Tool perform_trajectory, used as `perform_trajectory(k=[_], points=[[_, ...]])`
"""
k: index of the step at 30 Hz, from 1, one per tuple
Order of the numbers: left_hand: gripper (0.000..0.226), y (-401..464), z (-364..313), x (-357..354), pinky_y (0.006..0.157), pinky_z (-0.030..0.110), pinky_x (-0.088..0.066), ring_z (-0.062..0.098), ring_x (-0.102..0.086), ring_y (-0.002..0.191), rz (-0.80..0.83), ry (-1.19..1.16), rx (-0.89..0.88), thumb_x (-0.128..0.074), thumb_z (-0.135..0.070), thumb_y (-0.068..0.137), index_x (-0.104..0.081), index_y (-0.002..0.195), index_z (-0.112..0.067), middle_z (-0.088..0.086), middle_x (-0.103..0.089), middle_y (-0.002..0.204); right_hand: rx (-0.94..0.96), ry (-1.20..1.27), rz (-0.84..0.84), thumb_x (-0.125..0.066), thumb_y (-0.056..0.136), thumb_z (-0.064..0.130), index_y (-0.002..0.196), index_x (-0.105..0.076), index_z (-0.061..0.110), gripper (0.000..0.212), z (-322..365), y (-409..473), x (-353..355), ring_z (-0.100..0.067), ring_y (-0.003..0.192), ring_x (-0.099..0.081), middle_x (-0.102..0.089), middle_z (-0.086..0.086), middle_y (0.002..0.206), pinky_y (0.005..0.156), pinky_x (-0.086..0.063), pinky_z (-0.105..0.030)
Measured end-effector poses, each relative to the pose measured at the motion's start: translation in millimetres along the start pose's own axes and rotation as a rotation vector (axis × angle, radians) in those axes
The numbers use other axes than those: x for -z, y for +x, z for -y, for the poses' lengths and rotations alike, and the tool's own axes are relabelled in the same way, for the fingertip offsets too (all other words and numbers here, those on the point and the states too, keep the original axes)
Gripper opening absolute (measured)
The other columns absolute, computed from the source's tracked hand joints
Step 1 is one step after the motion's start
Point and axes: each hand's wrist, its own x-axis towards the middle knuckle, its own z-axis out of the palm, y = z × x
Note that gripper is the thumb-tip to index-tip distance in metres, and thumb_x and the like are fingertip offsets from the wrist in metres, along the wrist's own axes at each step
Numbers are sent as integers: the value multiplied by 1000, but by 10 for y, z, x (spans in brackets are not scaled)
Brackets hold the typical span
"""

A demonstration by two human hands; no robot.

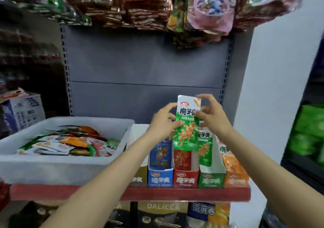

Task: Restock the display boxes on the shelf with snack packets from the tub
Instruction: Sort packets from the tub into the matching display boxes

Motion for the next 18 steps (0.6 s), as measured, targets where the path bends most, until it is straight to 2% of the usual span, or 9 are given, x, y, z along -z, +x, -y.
perform_trajectory(k=[2, 4, 6, 9, 11, 14, 18], points=[[50, 75, -44, -246, 75, 47, -57, 26, -68, 82, 20, -22, 23, -72, -8, 80, -52, 123, -26, 6, -69, 81, -3, -33, -14, -62, 87, 4, 114, -48, 26, 38, -94, 19, 210, -23, 69, -61, -64, -17, 81, 55, -54, -36], [51, 142, -60, -446, 75, 40, -58, 22, -66, 83, 42, -14, 49, -68, -6, 82, -50, 128, -20, 7, -68, 90, 10, -115, -63, -61, 87, 4, 114, -47, 27, 38, -193, 44, 368, -24, 73, -65, -67, -11, 84, 63, -56, -41], [55, 199, -39, -570, 78, 30, -52, 20, -62, 94, 52, 116, 47, -67, -7, 83, -46, 133, -17, 8, -67, 104, 6, -165, -114, -59, 87, 2, 117, -46, 24, 39, -292, 57, 481, -25, 77, -66, -67, -8, 91, 66, -57, -45], [60, 219, 25, -677, 81, 28, -46, 25, -57, 109, 114, 337, 64, -67, -10, 82, -43, 137, -10, 12, -60, 121, -6, -232, -128, -57, 88, 1, 119, -44, 21, 39, -429, 38, 551, -29, 82, -65, -65, -11, 94, 69, -55, -49], [65, 209, 99, -705, 84, 25, -45, 26, -56, 113, 180, 407, 100, -71, -13, 80, -42, 138, -10, 12, -58, 126, -11, -250, -113, -56, 88, 0, 118, -44, 22, 38, -526, 17, 512, -28, 81, -64, -65, -10, 93, 70, -55, -50], [64, 178, 159, -727, 77, 20, -41, 18, -57, 99, 249, 377, 142, -73, -15, 80, -44, 138, -13, 4, -62, 110, -8, -259, -83, -55, 88, 1, 114, -41, 25, 38, -612, 22, 427, -28, 80, -65, -66, -9, 96, 69, -54, -52], [60, 154, 168, -760, 80, 31, -52, 20, -59, 84, 226, 299, 157, -75, -8, 76, -53, 131, -14, 10, -66, 106, -5, -375, -38, -52, 88, 5, 111, -36, 28, 37, -710, 41, 332, -25, 78, -63, -64, -2, 93, 66, -54, -42]])
